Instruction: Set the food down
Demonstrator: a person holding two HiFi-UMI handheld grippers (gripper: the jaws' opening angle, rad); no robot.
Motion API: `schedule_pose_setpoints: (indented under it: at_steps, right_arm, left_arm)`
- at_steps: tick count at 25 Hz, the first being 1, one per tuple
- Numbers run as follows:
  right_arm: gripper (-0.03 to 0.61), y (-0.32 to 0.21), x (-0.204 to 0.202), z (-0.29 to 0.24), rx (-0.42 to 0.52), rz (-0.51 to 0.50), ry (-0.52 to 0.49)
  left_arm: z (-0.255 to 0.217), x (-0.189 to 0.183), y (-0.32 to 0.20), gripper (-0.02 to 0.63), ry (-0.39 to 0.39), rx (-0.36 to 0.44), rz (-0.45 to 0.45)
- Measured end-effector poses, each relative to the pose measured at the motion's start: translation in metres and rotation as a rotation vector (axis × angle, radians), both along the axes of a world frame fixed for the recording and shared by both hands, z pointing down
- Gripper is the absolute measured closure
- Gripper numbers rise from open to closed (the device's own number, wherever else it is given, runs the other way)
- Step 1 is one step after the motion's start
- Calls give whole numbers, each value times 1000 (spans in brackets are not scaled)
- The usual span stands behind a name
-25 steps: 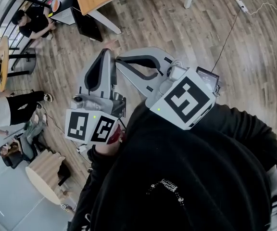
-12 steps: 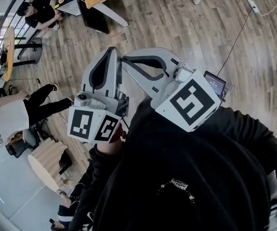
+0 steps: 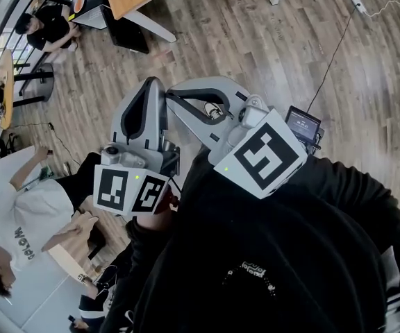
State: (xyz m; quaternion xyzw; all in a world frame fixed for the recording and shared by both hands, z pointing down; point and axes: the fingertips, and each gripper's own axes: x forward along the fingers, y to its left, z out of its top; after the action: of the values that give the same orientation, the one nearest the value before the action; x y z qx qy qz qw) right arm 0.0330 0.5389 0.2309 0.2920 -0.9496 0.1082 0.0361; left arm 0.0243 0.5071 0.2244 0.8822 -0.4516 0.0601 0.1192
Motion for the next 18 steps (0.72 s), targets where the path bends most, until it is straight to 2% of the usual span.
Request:
schedule_pose_setpoints:
  at_steps: [8,18]
  right_arm:
    - [560,-32,-18,2,24,42,43]
    - [560,-81,-68,1,57,80,90]
  left_arm:
    - [2,-17,-32,615,42,26,37]
    - [0,-66,-81,615,76,61,82]
